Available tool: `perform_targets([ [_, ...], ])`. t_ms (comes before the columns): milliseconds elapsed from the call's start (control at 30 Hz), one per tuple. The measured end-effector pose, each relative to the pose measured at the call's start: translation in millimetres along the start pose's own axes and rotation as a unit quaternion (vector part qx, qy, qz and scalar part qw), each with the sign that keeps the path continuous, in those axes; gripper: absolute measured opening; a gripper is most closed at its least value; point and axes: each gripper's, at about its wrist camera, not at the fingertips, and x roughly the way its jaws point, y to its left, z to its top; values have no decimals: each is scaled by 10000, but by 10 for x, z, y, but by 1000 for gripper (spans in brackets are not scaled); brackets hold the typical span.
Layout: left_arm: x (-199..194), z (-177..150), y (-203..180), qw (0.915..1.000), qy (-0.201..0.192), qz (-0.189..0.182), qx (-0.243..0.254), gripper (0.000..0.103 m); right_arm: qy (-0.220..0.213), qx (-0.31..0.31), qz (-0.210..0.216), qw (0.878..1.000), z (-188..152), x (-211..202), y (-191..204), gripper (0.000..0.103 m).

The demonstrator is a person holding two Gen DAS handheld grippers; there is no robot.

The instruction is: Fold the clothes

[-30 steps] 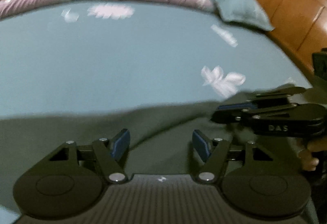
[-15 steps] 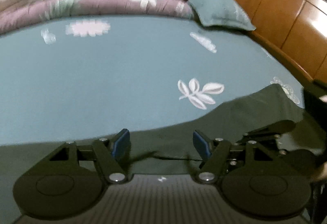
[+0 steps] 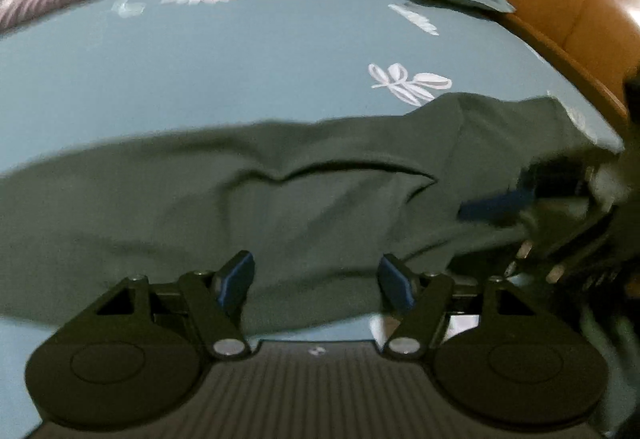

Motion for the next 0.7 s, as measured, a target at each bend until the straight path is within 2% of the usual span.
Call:
perform_targets([
  [133, -152, -44, -35, 9997, 116, -1, 196, 70, 221, -33, 211, 9995, -81, -136, 67, 60],
  [200, -242, 32, -88, 9993, -151, 56, 325, 69, 250, -94, 212, 9994, -46, -243, 86, 59],
  [233, -287, 72, -116, 9988, -295, 80, 389, 70, 96, -123, 220, 9996, -25, -323, 101, 59],
  [300, -301, 126, -145, 9986, -370, -181, 323, 70, -49, -149, 359, 9992, 13, -414, 134, 59],
  [400, -125, 97, -207, 9979, -167, -534, 330, 70, 34, -194, 550, 9983, 3, -316, 171, 59],
  [467, 31, 9, -207, 9985, 160, -464, 230, 69, 241, -105, 401, 9988, -43, -120, 166, 59],
  [567, -46, -138, -237, 9983, 209, -524, 153, 74, 299, 9, 551, 9980, -115, -138, 210, 64],
  [633, -105, -147, -243, 9979, 289, -558, 128, 74, 491, 31, 762, 9959, -149, -194, 212, 64],
  [700, -163, -134, -255, 9980, 250, -559, 164, 74, 478, 43, 792, 9957, -144, -271, 172, 63],
])
